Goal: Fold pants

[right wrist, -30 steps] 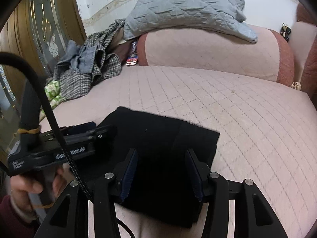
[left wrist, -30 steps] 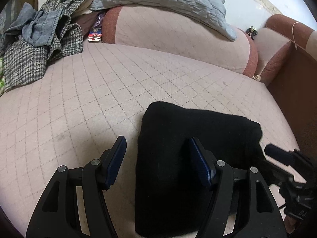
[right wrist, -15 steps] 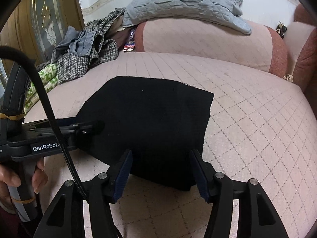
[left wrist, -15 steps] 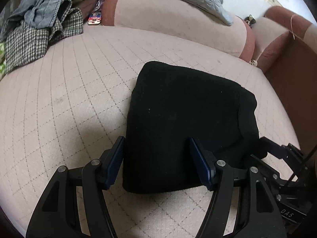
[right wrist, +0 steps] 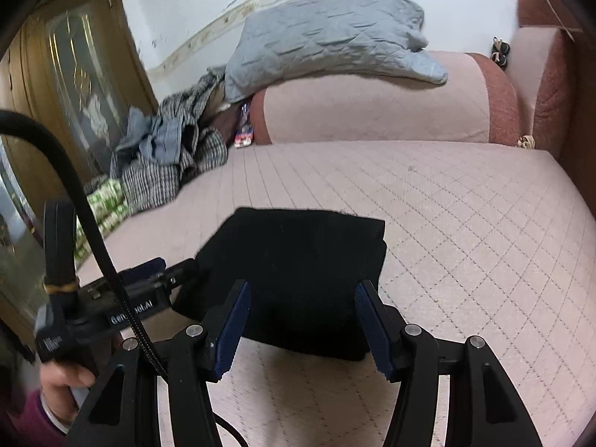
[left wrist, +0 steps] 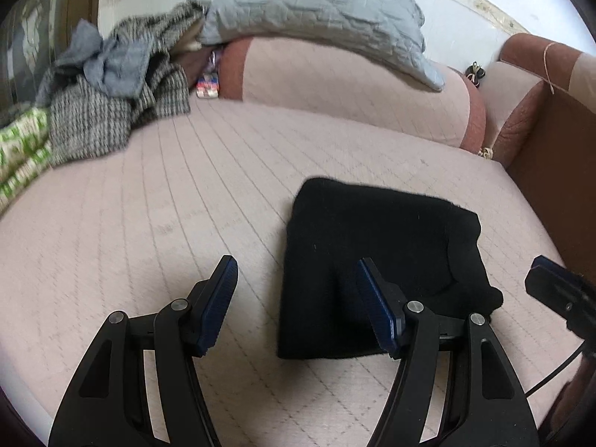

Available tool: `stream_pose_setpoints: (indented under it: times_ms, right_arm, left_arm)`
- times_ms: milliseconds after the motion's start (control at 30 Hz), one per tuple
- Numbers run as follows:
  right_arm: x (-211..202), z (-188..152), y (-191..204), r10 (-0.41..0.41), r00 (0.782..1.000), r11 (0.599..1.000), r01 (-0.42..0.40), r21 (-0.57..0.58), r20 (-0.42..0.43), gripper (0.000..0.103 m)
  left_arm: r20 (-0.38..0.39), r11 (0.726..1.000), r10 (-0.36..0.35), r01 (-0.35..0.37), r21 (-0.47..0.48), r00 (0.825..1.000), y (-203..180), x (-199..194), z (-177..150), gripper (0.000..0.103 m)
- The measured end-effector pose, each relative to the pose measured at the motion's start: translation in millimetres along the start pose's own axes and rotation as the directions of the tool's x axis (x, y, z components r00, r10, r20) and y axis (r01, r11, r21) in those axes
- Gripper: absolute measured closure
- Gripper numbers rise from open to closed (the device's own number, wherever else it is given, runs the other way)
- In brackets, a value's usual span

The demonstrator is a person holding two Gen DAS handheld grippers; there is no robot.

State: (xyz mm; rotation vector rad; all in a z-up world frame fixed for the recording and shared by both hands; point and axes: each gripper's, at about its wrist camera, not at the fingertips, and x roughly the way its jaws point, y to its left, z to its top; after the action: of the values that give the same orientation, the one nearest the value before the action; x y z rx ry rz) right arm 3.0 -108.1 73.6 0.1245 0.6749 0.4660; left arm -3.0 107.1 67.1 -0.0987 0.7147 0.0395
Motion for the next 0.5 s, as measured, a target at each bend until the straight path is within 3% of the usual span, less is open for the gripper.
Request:
stream_pose_setpoints:
  times_ms: [167,500]
  right_arm:
    - [0.0,4.2,3.6,-0.014,1.0,1.0,0.014,-0.01,0.004,0.044]
    - [14.9,1.7,8.6,0.006,1.0,1.0,-0.007,-0.013,-0.028,0.044]
  left_arm:
    - [0.04,0.999,-0.004,0.002,0.038,0.999,-0.3,-3.5,2.5,0.036]
    - [0.045,0.999,0.008,-0.01,0.041,0.999,1.3,-1.2,3.9,0.036]
